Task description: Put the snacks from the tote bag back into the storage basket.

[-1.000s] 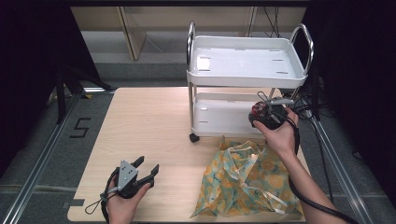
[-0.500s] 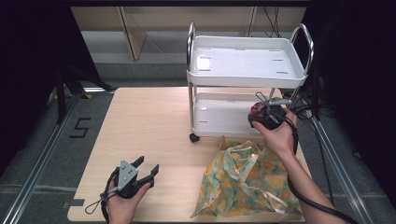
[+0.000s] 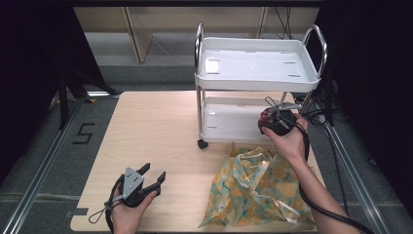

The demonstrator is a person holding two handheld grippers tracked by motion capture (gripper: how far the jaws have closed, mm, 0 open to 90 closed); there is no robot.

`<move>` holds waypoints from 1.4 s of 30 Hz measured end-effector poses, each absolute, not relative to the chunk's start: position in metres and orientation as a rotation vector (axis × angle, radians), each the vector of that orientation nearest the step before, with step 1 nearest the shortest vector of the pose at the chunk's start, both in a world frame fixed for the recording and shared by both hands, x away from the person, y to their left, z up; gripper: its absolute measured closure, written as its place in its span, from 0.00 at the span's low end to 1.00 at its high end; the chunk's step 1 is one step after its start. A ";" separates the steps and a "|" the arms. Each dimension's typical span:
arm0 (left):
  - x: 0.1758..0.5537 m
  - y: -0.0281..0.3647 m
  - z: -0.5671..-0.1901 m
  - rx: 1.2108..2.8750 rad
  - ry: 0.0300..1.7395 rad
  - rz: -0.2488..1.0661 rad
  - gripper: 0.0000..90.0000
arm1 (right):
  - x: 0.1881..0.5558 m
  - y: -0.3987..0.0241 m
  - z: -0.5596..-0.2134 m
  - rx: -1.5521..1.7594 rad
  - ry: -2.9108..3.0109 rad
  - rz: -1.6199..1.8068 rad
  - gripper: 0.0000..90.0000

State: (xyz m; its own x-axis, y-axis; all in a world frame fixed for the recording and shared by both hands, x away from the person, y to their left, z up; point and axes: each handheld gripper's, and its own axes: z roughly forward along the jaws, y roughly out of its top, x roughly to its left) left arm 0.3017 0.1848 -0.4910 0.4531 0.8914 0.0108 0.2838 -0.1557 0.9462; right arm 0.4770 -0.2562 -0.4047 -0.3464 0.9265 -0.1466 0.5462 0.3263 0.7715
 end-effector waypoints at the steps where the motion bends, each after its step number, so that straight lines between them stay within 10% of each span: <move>1: 0.302 0.185 -0.491 1.685 1.025 0.746 0.40 | 0.478 -0.258 -0.406 1.263 2.007 0.816 0.29; 42: 0.302 0.186 -0.491 1.676 1.021 0.747 0.40 | 0.479 -0.252 -0.419 1.354 2.028 0.803 0.29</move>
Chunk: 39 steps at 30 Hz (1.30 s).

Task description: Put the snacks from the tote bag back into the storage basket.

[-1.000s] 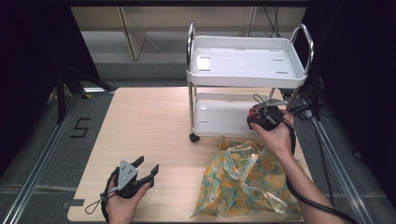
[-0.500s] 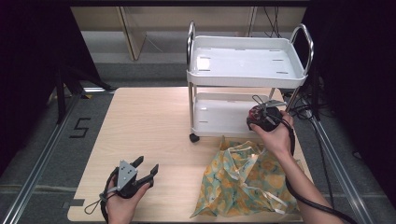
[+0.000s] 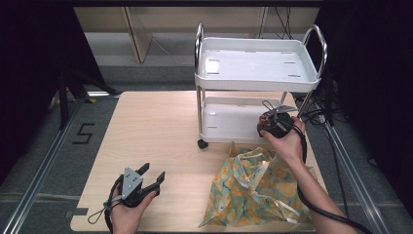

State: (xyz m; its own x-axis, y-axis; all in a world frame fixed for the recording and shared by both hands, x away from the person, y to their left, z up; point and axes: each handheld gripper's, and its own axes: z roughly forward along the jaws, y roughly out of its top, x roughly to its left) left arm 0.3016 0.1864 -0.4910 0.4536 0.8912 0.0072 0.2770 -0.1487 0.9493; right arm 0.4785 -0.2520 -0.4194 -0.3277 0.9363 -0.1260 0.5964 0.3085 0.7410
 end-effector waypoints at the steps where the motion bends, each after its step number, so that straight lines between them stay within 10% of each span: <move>1: 0.302 0.186 -0.491 1.676 1.021 0.746 0.40 | 0.476 -0.250 -0.419 1.437 2.005 0.765 0.29; 39: 0.302 0.188 -0.491 1.680 1.025 0.748 0.40 | 0.483 -0.253 -0.432 1.380 2.021 0.728 0.29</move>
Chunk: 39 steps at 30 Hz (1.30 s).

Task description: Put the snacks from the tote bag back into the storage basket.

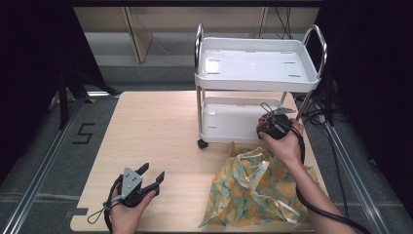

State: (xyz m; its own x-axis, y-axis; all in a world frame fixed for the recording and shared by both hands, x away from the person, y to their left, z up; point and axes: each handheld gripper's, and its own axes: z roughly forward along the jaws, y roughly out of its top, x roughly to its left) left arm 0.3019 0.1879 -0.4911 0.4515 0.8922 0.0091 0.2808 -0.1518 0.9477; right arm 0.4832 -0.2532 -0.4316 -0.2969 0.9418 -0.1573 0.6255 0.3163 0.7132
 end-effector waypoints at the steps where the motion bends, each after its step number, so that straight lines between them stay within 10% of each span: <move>1: 0.302 0.188 -0.491 1.681 1.025 0.748 0.40 | 0.484 -0.253 -0.432 1.376 2.016 0.721 0.29; 39: 0.303 0.190 -0.492 1.675 1.032 0.746 0.40 | 0.493 -0.254 -0.441 1.366 2.038 0.720 0.29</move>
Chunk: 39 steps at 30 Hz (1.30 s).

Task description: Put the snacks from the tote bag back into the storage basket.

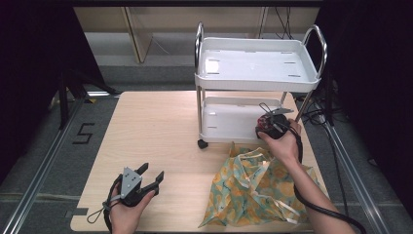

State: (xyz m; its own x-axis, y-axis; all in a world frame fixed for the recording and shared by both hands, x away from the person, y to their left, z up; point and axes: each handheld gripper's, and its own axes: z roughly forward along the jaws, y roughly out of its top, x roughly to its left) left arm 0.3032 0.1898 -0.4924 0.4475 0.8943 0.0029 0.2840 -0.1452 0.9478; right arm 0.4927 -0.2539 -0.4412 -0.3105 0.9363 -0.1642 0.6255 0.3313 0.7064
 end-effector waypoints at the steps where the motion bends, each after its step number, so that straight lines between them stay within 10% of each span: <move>1: 0.303 0.190 -0.492 1.675 1.033 0.748 0.40 | 0.493 -0.253 -0.442 1.383 2.035 0.718 0.29; 39: 0.303 0.191 -0.492 1.678 1.037 0.752 0.40 | 0.499 -0.250 -0.447 1.438 2.038 0.749 0.29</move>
